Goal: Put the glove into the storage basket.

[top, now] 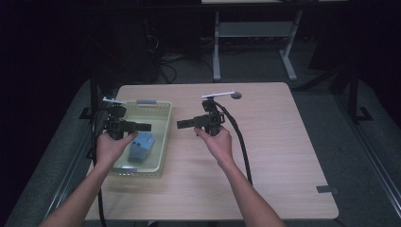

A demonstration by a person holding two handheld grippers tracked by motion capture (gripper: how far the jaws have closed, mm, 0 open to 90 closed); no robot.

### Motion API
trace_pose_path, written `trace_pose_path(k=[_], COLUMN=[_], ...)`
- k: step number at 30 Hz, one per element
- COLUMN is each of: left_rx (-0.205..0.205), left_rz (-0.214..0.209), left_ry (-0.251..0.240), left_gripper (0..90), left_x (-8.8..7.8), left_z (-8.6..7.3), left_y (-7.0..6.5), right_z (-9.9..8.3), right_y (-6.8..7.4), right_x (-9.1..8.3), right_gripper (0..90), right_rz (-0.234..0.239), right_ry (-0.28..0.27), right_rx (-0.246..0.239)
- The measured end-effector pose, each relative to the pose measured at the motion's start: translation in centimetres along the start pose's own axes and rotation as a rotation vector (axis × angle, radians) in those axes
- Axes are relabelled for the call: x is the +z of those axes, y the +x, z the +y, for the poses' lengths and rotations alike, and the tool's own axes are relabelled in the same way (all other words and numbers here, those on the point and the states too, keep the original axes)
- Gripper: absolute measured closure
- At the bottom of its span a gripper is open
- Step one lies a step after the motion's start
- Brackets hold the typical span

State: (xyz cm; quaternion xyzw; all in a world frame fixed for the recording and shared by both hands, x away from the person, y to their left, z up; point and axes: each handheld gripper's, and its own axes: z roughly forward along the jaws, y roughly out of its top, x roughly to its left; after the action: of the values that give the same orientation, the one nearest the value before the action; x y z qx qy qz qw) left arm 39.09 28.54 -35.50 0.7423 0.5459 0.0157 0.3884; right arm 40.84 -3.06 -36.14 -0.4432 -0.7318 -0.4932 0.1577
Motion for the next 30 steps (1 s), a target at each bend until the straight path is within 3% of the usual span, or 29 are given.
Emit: trace_pose_path(k=[18,30], left_rx=[0.039,0.084], left_rz=[-0.011,-0.063], left_ry=[-0.048,-0.049], left_gripper=[36.4,33.2], left_x=[0.4,1.9], left_z=[0.8,0.9], left_y=[-2.3,-5.1], right_z=[-0.5,-1.7], right_y=[-1.3,-2.2], right_x=[-3.1,-5.7], right_gripper=[40.8,39.0], right_rz=[-0.007,-0.02], right_ry=[-0.032,-0.059], right_rx=[0.017,0.039])
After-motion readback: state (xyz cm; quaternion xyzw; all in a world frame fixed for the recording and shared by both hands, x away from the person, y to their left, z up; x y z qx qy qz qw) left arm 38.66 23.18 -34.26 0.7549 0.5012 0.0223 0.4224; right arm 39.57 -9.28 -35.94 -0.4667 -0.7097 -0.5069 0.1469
